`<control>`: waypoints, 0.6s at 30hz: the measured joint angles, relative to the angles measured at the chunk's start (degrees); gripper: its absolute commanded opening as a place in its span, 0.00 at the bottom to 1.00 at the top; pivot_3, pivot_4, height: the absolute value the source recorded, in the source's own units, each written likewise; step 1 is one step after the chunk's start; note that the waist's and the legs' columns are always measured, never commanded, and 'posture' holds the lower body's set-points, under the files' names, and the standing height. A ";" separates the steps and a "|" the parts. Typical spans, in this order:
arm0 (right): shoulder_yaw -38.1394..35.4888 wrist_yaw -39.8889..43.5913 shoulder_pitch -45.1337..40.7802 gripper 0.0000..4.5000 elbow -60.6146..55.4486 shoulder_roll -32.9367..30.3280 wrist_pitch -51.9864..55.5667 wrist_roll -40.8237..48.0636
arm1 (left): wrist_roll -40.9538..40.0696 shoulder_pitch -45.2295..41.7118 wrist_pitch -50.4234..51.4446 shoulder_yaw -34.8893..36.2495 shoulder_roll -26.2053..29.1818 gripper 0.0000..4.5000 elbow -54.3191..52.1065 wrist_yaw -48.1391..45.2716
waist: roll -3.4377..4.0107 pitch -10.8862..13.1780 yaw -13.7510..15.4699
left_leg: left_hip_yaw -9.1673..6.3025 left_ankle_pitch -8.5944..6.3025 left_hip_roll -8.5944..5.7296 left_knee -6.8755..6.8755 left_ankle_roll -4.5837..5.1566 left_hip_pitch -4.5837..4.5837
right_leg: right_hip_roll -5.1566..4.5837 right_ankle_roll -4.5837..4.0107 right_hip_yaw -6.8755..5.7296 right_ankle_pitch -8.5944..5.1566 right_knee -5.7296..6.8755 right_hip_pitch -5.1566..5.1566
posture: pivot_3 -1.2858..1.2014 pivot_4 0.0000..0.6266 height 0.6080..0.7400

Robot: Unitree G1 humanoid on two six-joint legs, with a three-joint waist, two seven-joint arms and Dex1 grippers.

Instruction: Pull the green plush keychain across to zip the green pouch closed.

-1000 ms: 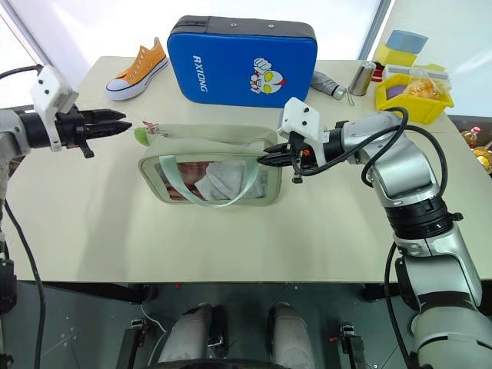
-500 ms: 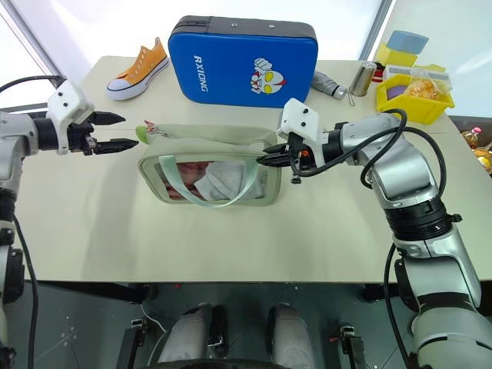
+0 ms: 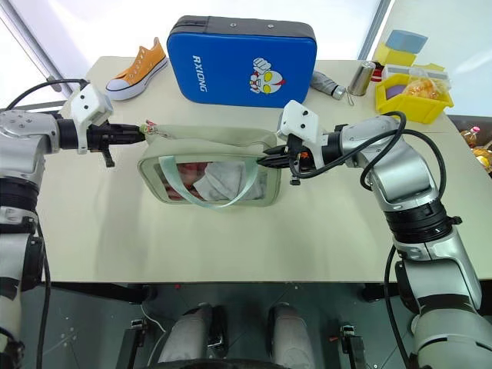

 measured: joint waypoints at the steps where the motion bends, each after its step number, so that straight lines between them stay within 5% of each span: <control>1: 0.00 -0.07 0.00 0.00 0.00 0.00 0.00 0.00 | 0.00 -0.08 0.00 0.03 0.02 0.01 -0.01 -0.02 | 0.00 0.00 0.01 | 0.00 0.00 0.00 0.00 0.00 0.00 | 0.00 0.00 0.00 0.00 0.00 0.00 | 0.52 0.24 1.00; 11: 0.01 -0.23 -0.02 0.00 0.78 -0.02 -1.13 -0.25 | -1.78 1.13 6.54 3.16 7.97 0.01 -11.85 -1.72 | -0.01 0.01 -0.09 | -0.01 0.00 0.00 0.00 0.00 -0.08 | -0.01 0.00 0.00 0.00 0.00 -0.07 | 0.52 0.24 1.00; 18: 0.09 -0.29 -0.72 0.00 3.49 0.61 -3.25 -0.96 | -5.30 1.65 14.73 4.51 5.33 0.01 -27.01 1.24 | -0.03 -0.01 0.20 | -0.07 -0.01 -0.02 0.06 0.01 -0.04 | -0.01 0.00 -0.01 0.00 -0.01 0.06 | 0.52 0.24 1.00</control>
